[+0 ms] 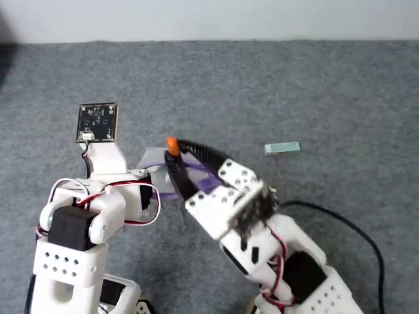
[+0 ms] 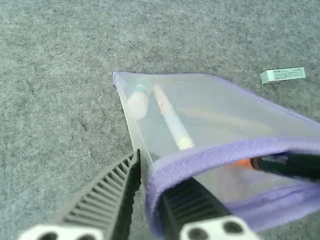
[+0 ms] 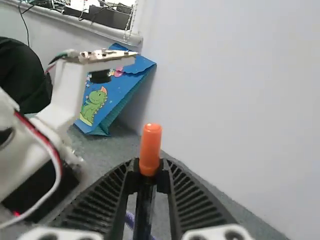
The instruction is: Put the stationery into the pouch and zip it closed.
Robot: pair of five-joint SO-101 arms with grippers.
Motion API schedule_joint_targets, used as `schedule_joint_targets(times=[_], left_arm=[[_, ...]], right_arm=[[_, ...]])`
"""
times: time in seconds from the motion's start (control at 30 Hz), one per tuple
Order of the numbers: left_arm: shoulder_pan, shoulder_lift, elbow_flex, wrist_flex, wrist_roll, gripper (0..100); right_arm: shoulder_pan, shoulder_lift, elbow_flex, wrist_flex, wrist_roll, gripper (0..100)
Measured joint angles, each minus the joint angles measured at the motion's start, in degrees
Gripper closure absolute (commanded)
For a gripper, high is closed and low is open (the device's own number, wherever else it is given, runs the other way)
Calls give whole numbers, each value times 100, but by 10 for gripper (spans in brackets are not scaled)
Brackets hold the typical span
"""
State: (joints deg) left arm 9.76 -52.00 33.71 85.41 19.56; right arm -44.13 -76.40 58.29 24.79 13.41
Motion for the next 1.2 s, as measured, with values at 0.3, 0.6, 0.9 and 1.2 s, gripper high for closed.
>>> schedule_joint_targets(times=[0.3,0.6,0.9,1.2], left_arm=[[0,0,0,0,0,988],[0,0,0,0,0,988],[0,0,0,0,0,988],[0,0,0,0,0,988]], right_arm=[[0,-1187,202,1398,281,838],[26,-1143,18,1873,211,790],[571,176,-1732,2927,-1363,790],[2198,2391,-3956,5160,-3042,790]])
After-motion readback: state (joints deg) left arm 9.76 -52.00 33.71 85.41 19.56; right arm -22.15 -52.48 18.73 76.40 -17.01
